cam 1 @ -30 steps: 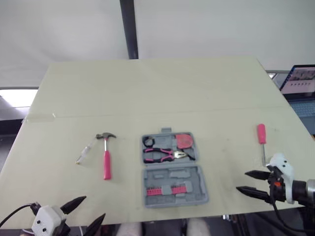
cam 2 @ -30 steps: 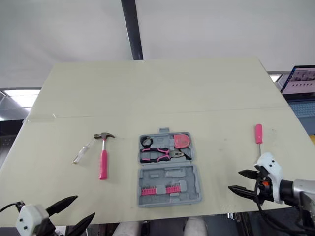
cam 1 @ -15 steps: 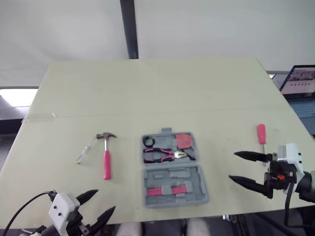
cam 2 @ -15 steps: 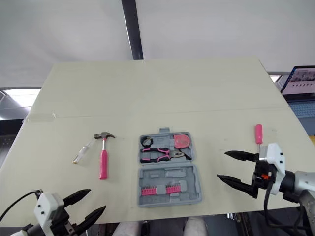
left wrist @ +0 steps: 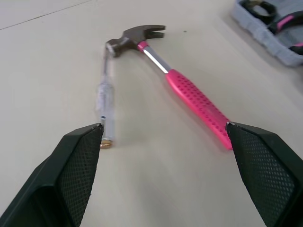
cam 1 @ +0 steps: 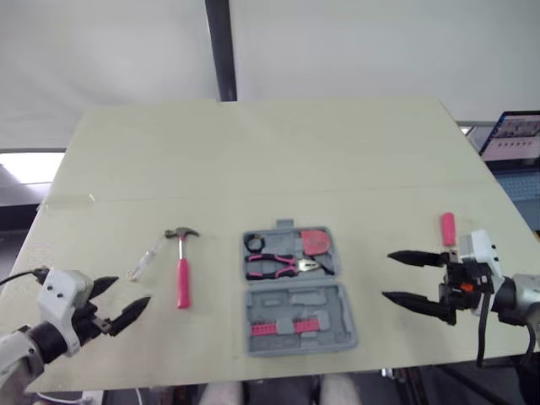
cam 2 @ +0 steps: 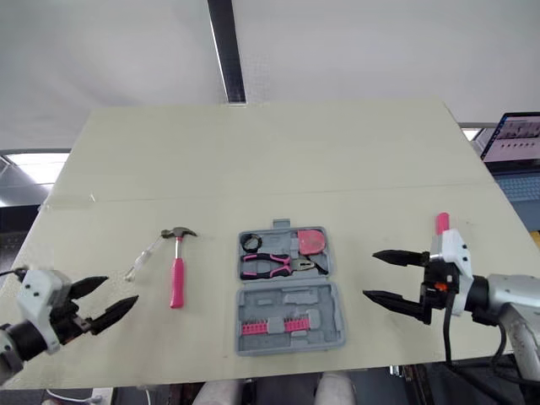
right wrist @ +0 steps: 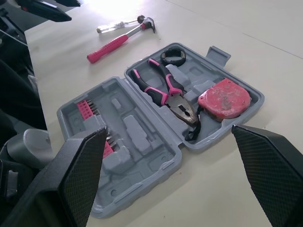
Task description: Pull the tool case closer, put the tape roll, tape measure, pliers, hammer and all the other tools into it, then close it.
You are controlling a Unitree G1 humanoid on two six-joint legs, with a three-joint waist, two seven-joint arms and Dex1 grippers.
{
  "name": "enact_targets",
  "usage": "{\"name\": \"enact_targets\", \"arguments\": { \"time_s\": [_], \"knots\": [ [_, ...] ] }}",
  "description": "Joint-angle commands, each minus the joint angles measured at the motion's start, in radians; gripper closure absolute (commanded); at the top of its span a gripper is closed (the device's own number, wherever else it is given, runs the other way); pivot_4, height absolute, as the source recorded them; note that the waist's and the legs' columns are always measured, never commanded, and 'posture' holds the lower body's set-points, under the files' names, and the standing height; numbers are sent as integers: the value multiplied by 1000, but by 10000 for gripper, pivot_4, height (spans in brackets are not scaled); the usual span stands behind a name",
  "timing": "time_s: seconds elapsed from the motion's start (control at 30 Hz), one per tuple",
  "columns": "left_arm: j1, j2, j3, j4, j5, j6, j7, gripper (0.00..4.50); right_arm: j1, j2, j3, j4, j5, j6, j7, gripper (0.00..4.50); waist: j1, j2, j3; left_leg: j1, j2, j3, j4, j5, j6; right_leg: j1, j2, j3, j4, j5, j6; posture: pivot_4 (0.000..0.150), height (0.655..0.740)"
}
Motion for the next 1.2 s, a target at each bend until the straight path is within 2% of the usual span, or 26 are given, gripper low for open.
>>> {"name": "enact_targets", "arguments": {
  "time_s": [0.03, 0.3, 0.57, 1.0, 1.1, 1.2],
  "knots": [
    [-77, 38, -49, 101, 52, -25, -21, 785, 9, -18, -26, -41, 11, 17, -15, 479, 0, 0, 0, 0, 0, 0, 0, 0, 0, 0, 0, 0, 0, 0, 0, 1500, 7400],
    [-296, 87, -167, 354, 142, -86, -63, 785, 54, -10, -68, -127, 40, 72, -77, 479, 0, 0, 0, 0, 0, 0, 0, 0, -1, -1, 0, 0, 1, 0, 0, 1500, 7400],
    [-475, 56, -293, 525, 218, -111, -60, 785, 91, -6, -106, -196, 60, 107, -137, 479, -2, 0, 0, 0, 0, 1, 0, 0, -1, -2, 0, -1, 3, 0, 0, 1500, 7400],
    [-505, 29, -332, 563, 248, -94, -43, 785, 120, -11, -126, -235, 79, 133, -180, 479, -2, -1, 0, 0, 0, 1, 0, 0, -1, -2, 0, -1, 4, 0, 1, 1500, 7400],
    [-522, 21, -333, 576, 254, -89, -30, 9197, 120, -12, -127, -237, 83, 138, -183, 0, -1, -1, 0, 0, 0, 1, 0, 0, -1, -2, 0, -1, 4, 0, 1, 1500, 7400],
    [-544, 13, -339, 595, 258, -87, -23, 23630, 124, -13, -129, -240, 86, 140, -185, 0, -1, -1, 0, 0, 0, 1, 1, 0, -1, -2, 0, -1, 4, 0, 1, 1500, 7400]
  ]
}}
